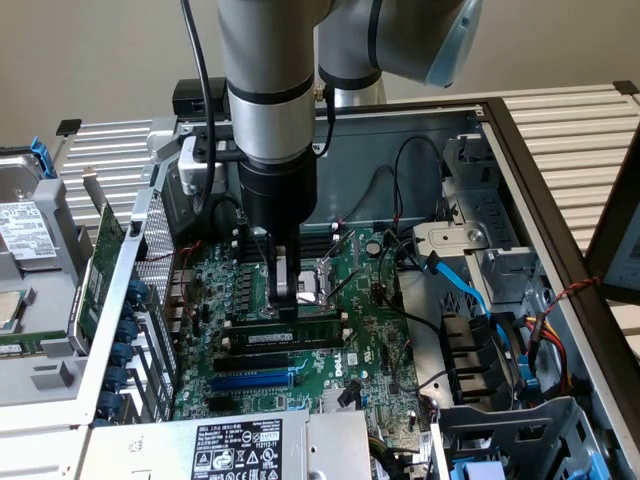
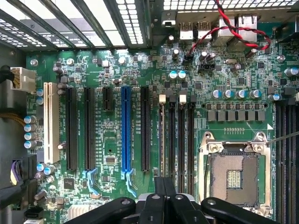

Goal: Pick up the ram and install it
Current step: 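Press down the ram until it locks into place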

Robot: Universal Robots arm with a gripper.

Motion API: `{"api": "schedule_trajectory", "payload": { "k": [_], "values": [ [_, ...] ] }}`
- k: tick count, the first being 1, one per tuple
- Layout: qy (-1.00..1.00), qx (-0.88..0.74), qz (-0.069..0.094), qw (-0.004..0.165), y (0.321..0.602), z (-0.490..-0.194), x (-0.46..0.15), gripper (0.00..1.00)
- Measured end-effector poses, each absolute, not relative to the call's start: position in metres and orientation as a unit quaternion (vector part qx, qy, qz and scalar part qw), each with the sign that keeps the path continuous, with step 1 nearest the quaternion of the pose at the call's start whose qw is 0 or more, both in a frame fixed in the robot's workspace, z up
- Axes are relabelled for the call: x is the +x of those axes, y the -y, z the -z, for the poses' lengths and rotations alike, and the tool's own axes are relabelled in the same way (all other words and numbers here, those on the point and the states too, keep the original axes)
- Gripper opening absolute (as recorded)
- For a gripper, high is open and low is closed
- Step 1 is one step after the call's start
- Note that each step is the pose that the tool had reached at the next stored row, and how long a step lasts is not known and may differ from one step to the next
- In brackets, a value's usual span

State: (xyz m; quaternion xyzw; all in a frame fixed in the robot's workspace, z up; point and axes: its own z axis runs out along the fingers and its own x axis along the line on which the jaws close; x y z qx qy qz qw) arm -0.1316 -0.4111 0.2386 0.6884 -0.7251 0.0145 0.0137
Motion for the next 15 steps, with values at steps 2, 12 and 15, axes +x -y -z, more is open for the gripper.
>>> {"api": "schedule_trajectory", "payload": {
  "k": [2, 12, 15],
  "values": [
    [0.724, 0.689, -0.014, 0.013, 0.4111, -0.2381, -0.1316, 0.11],
    [0.723, 0.691, -0.01, 0.009, 0.412, -0.2361, -0.1315, 0.11],
    [0.723, 0.691, -0.01, 0.009, 0.4128, -0.236, -0.1315, 0.11]
  ]
}}
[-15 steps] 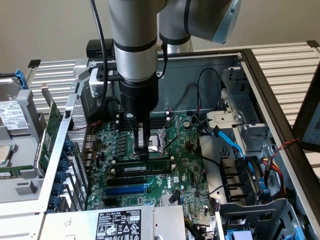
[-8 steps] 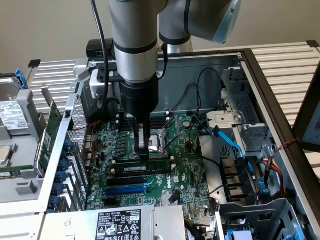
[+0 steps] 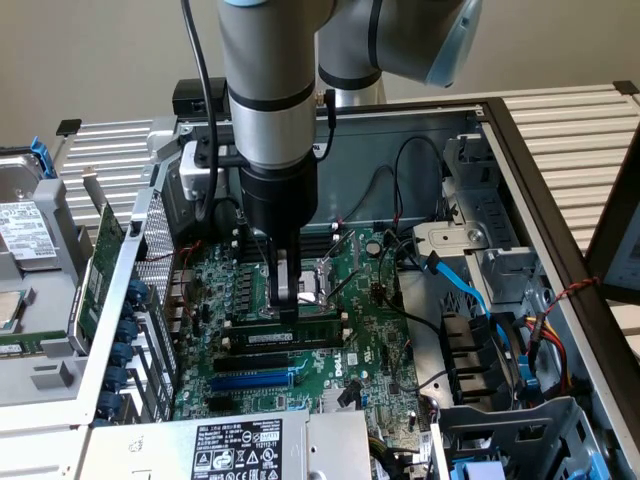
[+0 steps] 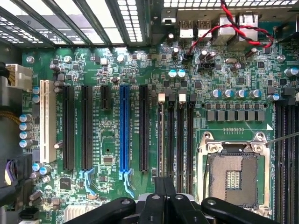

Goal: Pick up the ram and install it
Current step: 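Press down the ram until it locks into place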

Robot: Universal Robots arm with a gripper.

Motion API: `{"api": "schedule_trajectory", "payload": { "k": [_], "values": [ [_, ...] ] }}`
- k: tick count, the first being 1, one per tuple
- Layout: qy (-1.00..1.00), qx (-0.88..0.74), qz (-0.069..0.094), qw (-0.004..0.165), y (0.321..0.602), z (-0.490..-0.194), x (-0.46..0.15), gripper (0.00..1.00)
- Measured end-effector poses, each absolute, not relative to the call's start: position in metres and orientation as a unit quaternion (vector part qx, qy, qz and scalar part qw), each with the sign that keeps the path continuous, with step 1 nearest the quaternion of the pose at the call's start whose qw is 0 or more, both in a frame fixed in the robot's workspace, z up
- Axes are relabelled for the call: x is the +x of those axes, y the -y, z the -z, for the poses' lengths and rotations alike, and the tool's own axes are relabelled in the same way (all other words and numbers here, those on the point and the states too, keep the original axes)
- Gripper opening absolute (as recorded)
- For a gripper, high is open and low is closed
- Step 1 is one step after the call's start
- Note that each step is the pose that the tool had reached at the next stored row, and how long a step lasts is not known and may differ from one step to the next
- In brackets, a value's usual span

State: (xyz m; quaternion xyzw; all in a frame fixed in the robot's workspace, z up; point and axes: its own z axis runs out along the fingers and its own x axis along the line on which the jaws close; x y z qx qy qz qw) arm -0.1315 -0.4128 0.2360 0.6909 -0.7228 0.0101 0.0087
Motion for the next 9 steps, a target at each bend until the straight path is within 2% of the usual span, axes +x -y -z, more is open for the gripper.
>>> {"api": "schedule_trajectory", "payload": {
  "k": [9],
  "values": [
    [0.723, 0.691, -0.008, 0.007, 0.4131, -0.2332, -0.1315, 0.11]
  ]
}}
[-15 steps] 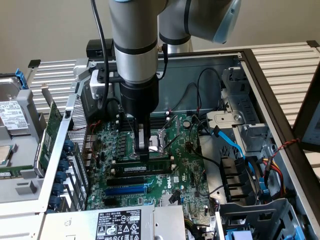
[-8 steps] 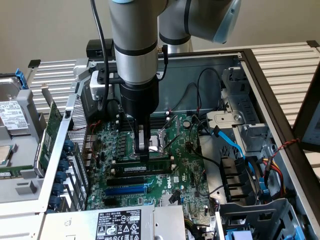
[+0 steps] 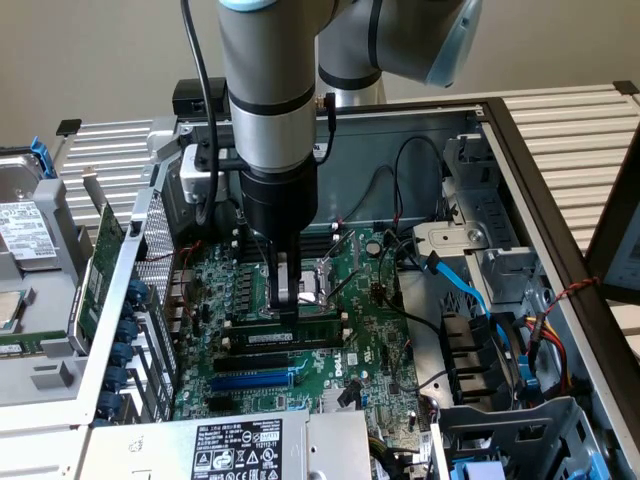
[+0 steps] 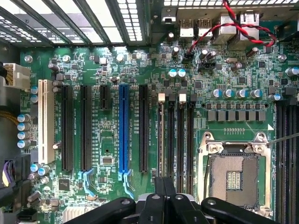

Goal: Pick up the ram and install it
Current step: 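Press down the ram until it locks into place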

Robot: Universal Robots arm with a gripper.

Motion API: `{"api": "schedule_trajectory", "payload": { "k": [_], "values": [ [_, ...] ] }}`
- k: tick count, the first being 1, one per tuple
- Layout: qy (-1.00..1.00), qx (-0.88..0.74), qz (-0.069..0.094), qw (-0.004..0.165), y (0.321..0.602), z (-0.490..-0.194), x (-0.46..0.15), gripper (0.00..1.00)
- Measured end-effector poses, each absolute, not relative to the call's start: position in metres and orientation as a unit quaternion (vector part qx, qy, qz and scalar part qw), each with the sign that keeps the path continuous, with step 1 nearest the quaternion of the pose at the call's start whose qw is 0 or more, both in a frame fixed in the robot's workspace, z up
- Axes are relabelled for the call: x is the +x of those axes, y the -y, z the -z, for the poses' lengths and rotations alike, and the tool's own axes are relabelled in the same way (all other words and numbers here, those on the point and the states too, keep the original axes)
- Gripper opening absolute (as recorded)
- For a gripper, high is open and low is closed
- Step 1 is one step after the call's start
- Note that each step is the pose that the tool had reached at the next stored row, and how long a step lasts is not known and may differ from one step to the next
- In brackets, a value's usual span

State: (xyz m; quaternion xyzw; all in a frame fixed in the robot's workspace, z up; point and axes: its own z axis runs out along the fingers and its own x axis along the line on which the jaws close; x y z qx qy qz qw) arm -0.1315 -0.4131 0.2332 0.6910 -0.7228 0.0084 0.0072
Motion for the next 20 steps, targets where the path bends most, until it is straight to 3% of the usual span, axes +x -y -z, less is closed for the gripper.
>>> {"api": "schedule_trajectory", "payload": {
  "k": [20],
  "values": [
    [0.723, 0.691, -0.007, 0.006, 0.4138, -0.2304, -0.1315, 0.11]
  ]
}}
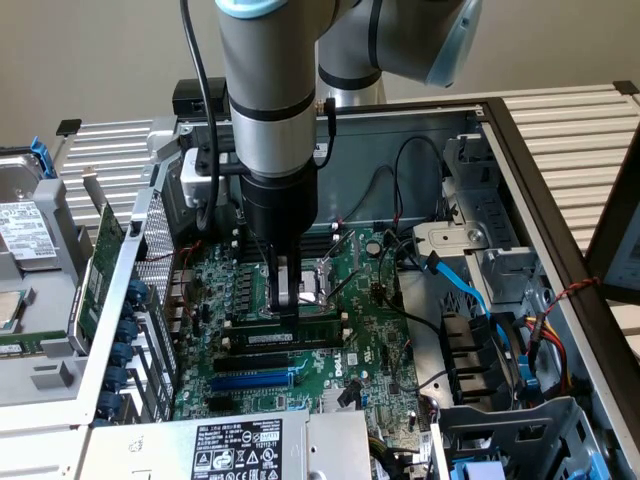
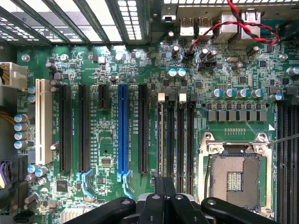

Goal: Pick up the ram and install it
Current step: 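Press down the ram until it locks into place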

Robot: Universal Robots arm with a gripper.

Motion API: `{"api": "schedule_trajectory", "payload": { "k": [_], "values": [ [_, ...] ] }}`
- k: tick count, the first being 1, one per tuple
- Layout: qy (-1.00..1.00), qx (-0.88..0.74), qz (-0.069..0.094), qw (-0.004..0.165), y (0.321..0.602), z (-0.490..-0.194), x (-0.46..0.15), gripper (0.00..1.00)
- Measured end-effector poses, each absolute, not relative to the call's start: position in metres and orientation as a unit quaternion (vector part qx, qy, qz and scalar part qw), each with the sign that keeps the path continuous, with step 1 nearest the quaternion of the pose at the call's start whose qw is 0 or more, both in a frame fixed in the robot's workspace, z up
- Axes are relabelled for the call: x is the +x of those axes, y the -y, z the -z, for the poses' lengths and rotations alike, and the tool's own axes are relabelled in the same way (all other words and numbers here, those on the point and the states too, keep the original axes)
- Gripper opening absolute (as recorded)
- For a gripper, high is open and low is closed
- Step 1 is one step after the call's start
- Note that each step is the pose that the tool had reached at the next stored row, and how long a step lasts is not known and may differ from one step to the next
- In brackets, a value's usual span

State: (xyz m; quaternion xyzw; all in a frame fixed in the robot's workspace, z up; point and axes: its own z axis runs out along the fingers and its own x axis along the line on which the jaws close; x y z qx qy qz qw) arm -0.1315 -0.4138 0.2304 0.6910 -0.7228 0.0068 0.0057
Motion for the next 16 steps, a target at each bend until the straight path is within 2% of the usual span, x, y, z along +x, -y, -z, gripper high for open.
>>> {"api": "schedule_trajectory", "payload": {
  "k": [16],
  "values": [
    [0.723, 0.691, -0.007, 0.005, 0.4153, -0.229, -0.1315, 0.11]
  ]
}}
